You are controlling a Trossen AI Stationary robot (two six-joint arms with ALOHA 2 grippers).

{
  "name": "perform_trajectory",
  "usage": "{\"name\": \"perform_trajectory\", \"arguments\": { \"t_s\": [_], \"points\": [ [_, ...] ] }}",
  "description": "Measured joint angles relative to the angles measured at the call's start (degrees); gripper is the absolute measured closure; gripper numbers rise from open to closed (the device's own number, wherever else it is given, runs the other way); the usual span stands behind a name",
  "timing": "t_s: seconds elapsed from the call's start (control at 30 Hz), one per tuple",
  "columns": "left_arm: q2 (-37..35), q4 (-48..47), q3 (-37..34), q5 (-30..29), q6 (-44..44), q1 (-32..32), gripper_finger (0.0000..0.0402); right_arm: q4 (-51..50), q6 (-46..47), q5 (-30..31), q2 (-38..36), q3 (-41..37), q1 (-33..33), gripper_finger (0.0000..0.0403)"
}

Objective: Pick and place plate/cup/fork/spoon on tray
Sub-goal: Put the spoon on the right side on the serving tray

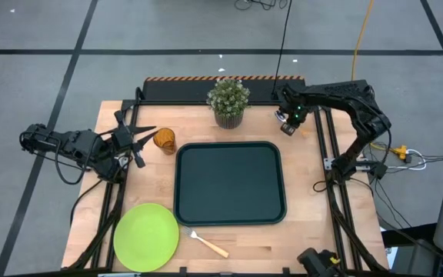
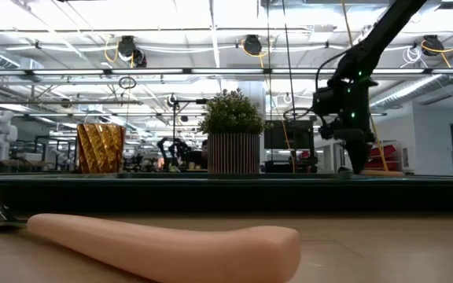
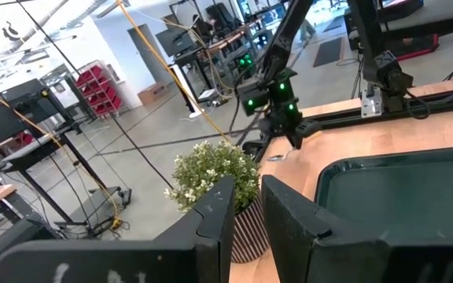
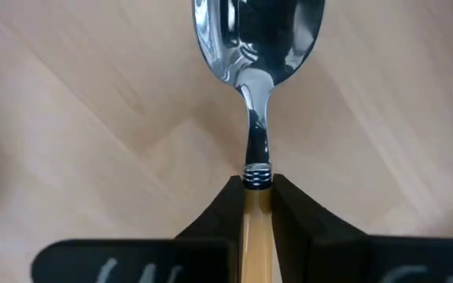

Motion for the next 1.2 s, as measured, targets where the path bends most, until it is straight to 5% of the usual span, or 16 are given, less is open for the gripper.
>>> {"name": "perform_trajectory", "arguments": {
  "t_s": [0.27, 0.57, 0.87, 1.2],
  "points": [
    [0.00, 0.05, 0.00, 0.00, 0.00, 0.00, 0.0330, -11.20, 21.64, -2.88, -10.37, 0.09, 6.27, 0.0380],
    [-0.02, -3.09, 0.00, -0.24, 1.18, 0.00, 0.0330, -17.46, 51.46, -9.98, -20.47, 0.13, 26.10, 0.0380],
    [-0.65, -2.57, 0.00, -3.76, 1.49, 0.00, 0.0330, -12.08, 73.18, -10.71, -14.53, 0.17, 46.45, 0.0380],
    [-1.18, -8.29, 0.00, -10.89, -5.20, 0.00, 0.0330, -7.66, 90.05, -6.41, -8.24, 0.17, 56.86, 0.0380]
  ]
}}
